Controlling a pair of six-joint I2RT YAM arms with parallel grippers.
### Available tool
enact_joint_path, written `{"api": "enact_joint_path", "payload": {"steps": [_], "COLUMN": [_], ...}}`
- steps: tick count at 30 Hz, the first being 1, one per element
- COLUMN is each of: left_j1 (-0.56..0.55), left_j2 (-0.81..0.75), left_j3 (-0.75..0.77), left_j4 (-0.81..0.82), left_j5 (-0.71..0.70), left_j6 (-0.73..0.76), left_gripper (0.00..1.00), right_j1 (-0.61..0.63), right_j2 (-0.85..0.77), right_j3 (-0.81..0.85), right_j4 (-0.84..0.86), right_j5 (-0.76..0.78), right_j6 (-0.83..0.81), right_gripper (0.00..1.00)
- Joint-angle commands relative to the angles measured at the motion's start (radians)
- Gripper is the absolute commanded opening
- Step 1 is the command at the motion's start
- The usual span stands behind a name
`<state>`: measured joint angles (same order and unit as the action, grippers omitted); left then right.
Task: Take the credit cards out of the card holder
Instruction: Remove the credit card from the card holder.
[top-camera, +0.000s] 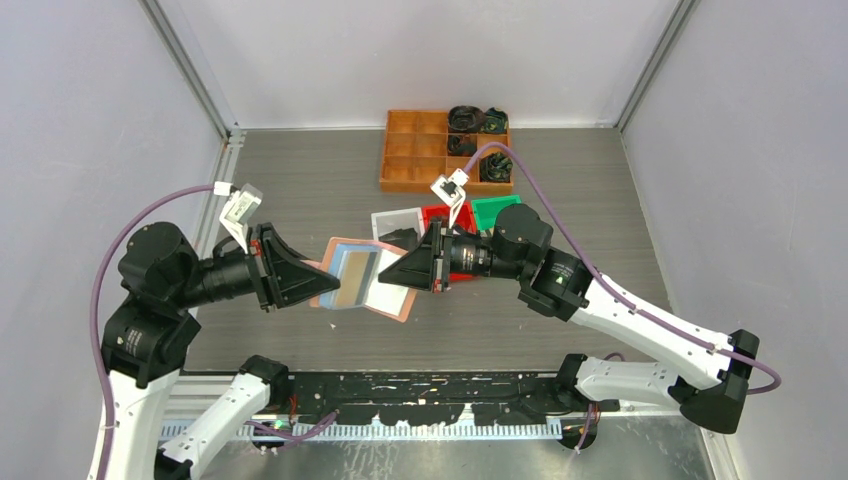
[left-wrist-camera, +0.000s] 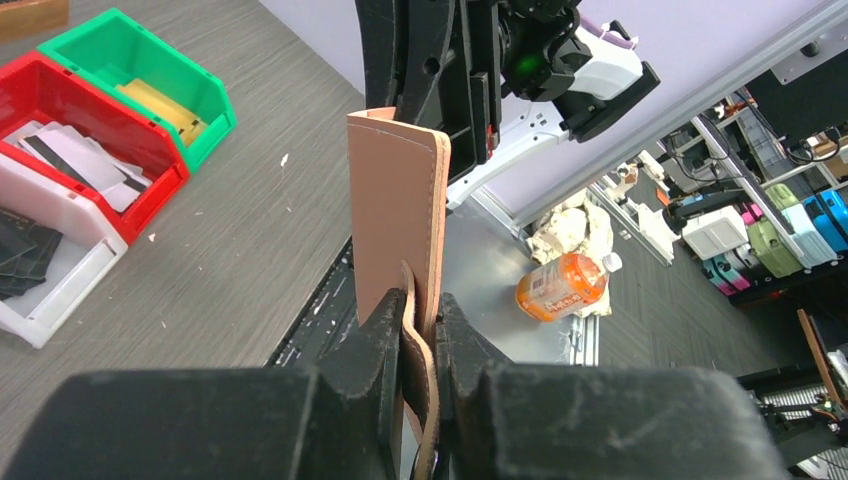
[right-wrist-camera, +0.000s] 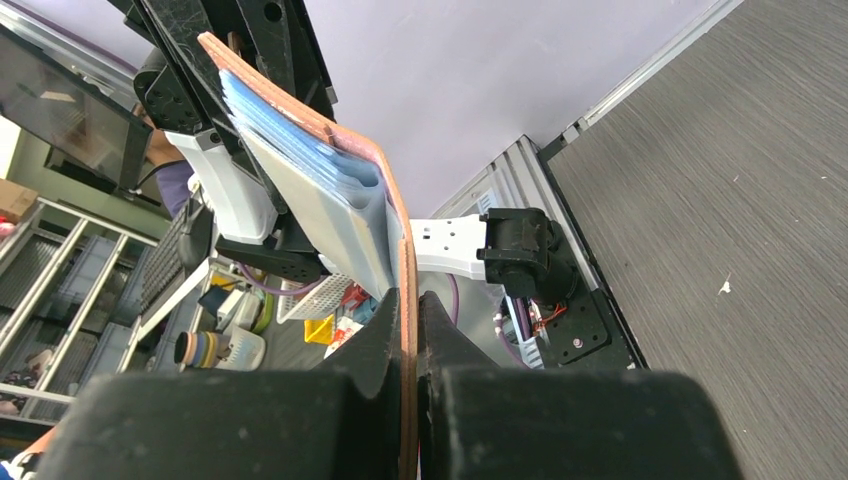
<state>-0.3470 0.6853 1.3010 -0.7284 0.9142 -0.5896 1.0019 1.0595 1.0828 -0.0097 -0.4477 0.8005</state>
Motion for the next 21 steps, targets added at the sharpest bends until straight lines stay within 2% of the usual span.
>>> {"api": "enact_joint_path", "payload": {"steps": [1, 10, 14, 17, 21], "left_j1": [-0.002, -0.002, -0.002, -0.001, -0.001], "left_j2": [-0.009, -0.024, -0.035, -0.034, -0.043], "left_j3": [0.004, -0.021, -0.026, -0.018, -0.017], "left_j4": [0.099, 0.053, 0.052, 0.056, 0.054], "left_j5": [0.041, -0.039, -0.108, -0.108, -0.127], "left_j6": [-0.034, 0.082, 0.104, 0.095, 0.105], "left_gripper": [0.00, 0.00, 0.00, 0.00, 0.00], "right_j1": [0.004, 0.007, 0.024, 0.041, 0.053], "right_j2": [0.003, 0.017, 0.033, 0.045, 0.057], "right_j3": [0.038, 0.034, 0.033, 0.024, 0.022], "right_j4": [0.066, 0.122, 0.158, 0.160, 0.154], "right_j5": [-0.008, -0.034, -0.032, -0.009, 0.026], "right_j6": [0.007, 0.053, 0.060, 0.054, 0.049], "right_gripper": [0.01, 0.01, 0.43, 0.48, 0.41]}}
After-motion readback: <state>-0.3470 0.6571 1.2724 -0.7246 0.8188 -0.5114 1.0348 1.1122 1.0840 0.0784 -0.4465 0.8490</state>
